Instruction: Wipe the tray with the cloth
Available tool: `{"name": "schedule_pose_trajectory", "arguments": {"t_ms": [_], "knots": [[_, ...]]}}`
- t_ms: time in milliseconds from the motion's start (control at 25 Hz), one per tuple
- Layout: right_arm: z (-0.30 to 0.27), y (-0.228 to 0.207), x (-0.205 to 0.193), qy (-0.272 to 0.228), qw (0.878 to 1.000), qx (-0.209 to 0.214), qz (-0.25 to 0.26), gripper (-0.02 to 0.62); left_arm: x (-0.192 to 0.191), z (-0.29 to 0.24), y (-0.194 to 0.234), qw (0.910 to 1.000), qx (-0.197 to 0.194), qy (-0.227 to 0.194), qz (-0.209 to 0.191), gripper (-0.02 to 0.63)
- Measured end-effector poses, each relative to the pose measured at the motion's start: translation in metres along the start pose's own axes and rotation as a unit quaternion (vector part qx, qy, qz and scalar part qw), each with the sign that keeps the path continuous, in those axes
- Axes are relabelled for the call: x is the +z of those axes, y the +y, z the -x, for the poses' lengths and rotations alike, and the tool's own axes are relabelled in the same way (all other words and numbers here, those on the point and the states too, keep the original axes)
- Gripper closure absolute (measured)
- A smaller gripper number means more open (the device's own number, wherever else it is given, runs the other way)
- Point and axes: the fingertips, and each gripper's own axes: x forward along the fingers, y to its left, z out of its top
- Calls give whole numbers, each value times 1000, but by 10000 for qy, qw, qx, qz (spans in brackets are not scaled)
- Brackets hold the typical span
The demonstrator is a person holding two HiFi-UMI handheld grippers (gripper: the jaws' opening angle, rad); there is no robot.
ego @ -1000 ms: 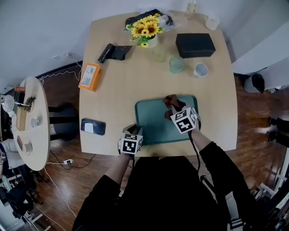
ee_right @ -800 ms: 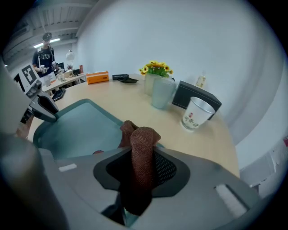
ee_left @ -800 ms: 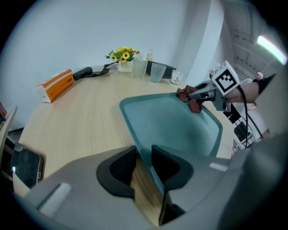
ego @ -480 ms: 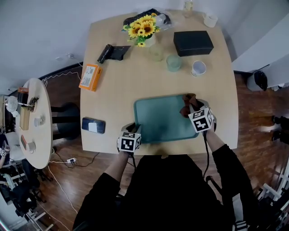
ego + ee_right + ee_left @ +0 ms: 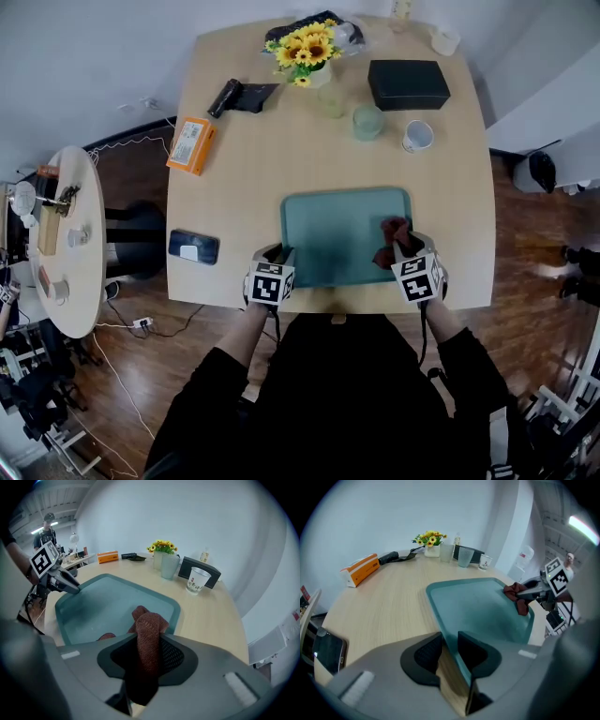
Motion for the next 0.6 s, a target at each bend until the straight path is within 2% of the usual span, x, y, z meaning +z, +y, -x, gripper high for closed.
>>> {"name": "schedule_pose_trajectory", "arguments": {"t_ms": [240,400,600], "knots": [[7,1,-10,-7,9998,-100,-189,488,0,2,-1,10000,12,-38,12,515],[-6,15,16,-82,9999,-31,-126,488,-5,6,-3,9998,168,-77,1,514],[-25,78,64,-233,9981,409,396,488,-13,10,-6,9998,130,-141,60,514]]}}
